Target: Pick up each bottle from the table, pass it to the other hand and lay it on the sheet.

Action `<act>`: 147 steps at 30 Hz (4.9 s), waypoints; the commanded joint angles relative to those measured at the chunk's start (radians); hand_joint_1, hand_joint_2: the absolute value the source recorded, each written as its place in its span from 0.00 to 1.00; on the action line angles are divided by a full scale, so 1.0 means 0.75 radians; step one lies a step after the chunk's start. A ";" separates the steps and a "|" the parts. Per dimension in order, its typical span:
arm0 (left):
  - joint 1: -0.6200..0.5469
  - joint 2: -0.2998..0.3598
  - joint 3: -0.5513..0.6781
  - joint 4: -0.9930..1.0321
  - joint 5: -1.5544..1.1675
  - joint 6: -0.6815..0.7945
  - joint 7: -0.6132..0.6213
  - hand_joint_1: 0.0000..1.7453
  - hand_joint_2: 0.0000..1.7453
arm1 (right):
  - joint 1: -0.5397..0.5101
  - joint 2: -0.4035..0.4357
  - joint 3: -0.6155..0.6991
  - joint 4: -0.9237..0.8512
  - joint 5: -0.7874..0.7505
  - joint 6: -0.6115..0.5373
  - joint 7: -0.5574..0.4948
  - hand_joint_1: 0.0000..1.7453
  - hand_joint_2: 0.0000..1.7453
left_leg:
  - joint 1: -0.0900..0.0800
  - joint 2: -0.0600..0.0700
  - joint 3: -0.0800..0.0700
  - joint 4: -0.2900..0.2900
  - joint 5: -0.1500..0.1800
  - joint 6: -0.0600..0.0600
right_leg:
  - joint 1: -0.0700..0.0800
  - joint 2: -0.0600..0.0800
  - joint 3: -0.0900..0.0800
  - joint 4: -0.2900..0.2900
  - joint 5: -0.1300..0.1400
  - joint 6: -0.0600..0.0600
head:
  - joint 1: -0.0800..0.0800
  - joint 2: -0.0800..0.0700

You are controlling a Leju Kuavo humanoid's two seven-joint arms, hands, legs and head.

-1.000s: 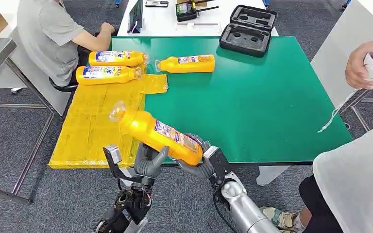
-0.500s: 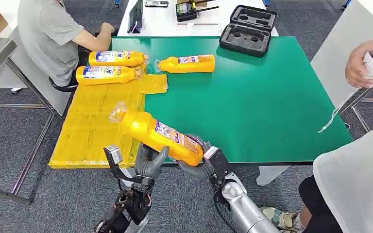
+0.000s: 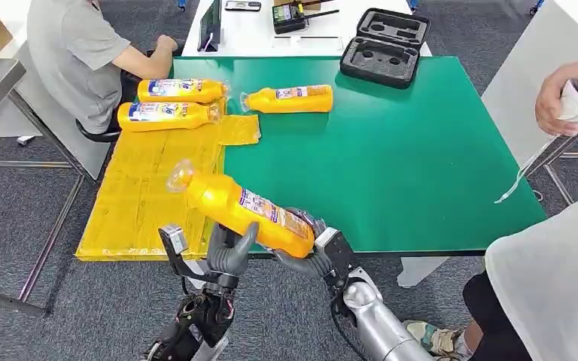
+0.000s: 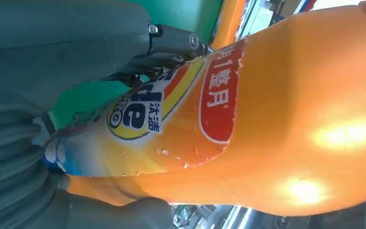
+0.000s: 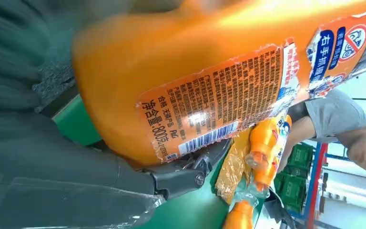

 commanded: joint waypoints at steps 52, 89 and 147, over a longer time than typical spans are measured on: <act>0.006 0.092 0.084 -0.269 -0.549 0.680 0.004 1.00 1.00 | 0.094 -0.063 -0.152 -0.081 0.014 -0.142 0.005 0.00 0.00 | 0.002 0.001 0.005 0.000 -0.002 -0.003 | 0.002 0.001 0.006 -0.001 -0.002 -0.003 | 0.001 0.000; -0.157 0.011 0.649 -0.211 -2.228 1.291 0.004 0.85 1.00 | 0.215 -0.013 -0.209 -0.211 0.069 -0.102 0.005 0.00 0.00 | 0.003 0.003 0.003 0.002 -0.001 -0.003 | 0.003 0.002 0.003 0.000 0.000 -0.003 | 0.001 0.000; -0.601 0.191 -0.008 0.703 -2.646 1.291 0.946 0.78 1.00 | 0.203 -0.022 -0.236 -0.180 0.034 -0.078 0.005 0.00 0.00 | 0.002 -0.001 0.003 0.001 0.001 -0.002 | 0.002 -0.002 0.004 0.000 -0.001 -0.002 | 0.000 0.000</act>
